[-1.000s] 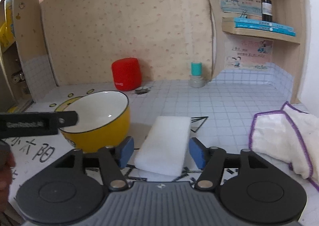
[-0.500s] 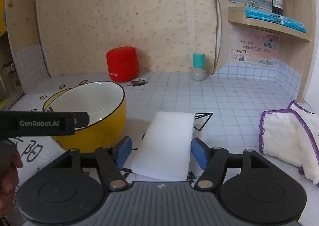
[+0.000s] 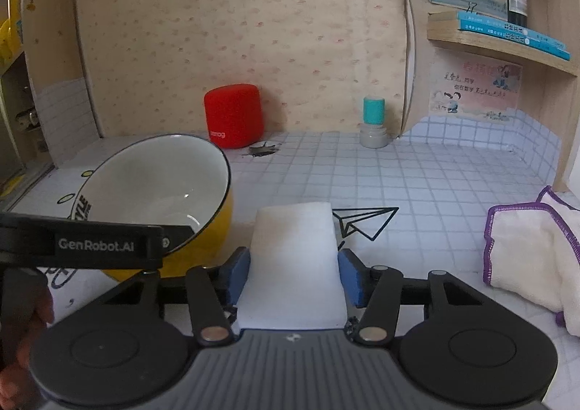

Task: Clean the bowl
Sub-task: 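Lift the sponge with the right gripper while the left gripper grasps and tilts the bowl rim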

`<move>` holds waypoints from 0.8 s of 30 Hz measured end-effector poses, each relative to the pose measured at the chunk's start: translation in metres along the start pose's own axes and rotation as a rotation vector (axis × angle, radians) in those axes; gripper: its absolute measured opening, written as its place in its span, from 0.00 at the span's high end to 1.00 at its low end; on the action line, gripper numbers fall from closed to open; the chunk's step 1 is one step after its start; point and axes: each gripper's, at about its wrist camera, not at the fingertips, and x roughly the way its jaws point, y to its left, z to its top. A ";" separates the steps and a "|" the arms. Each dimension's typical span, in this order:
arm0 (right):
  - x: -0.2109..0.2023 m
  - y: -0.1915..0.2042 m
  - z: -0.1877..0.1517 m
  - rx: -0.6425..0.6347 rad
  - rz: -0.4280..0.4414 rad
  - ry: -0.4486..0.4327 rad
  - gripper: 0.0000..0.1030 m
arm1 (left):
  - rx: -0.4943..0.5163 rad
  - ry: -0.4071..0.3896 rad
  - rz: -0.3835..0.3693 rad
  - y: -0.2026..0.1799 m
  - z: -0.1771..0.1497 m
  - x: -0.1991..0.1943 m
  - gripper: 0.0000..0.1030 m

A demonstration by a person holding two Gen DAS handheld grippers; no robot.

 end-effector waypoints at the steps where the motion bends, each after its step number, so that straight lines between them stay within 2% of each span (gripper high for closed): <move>1: -0.001 0.000 0.000 0.000 0.003 -0.001 0.50 | 0.003 -0.002 -0.001 0.000 -0.001 -0.001 0.26; 8: -0.011 -0.004 0.000 0.000 0.005 -0.017 0.51 | 0.051 -0.029 0.023 -0.007 -0.011 -0.006 0.26; 14: -0.021 -0.017 0.001 0.060 0.024 -0.033 0.51 | 0.062 -0.040 0.043 -0.009 -0.016 -0.010 0.22; 19: -0.028 -0.019 0.003 0.052 0.015 -0.048 0.51 | 0.087 -0.040 0.060 -0.013 -0.021 -0.012 0.20; 24: -0.026 -0.016 -0.001 0.022 0.002 -0.026 0.50 | 0.116 -0.041 0.078 -0.019 -0.026 -0.014 0.17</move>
